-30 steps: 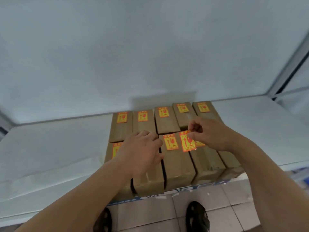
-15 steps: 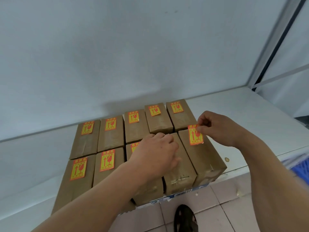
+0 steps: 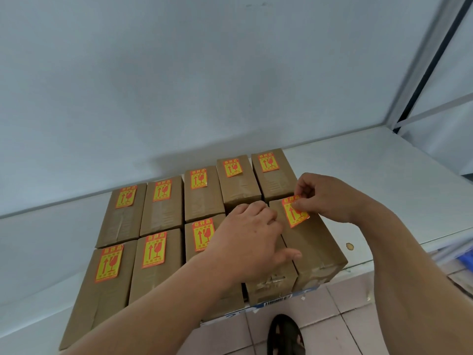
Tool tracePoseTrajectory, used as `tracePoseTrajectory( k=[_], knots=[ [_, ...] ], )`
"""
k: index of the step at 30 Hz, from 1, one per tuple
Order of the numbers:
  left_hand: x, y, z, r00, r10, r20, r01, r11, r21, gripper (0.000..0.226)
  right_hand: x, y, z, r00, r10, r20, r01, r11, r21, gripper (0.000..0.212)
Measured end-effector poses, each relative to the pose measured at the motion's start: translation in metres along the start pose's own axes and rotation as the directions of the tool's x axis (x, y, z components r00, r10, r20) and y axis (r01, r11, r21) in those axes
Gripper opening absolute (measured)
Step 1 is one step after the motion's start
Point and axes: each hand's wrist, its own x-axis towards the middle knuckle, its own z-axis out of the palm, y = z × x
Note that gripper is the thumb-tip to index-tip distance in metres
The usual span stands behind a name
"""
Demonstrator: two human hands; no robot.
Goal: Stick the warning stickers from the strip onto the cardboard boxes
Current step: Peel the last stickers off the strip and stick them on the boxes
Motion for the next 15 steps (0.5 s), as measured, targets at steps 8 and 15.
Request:
tracePoseTrajectory(
  k=[8,15],
  knots=[
    [0.0042,0.0038,0.0060,0.999,0.033,0.013,-0.034,0.998,0.051,0.075,0.0016,0.0049,0.0031,1.000,-0.008,-0.021,0.009,1.000,0.004,0.017],
    [0.0041,0.0046,0.0064,0.999,0.043,0.002,-0.043,0.997,0.056,0.076,0.0010,0.0082,0.0060,1.000,0.001,-0.027,-0.001,1.000,0.002,0.017]
  ],
)
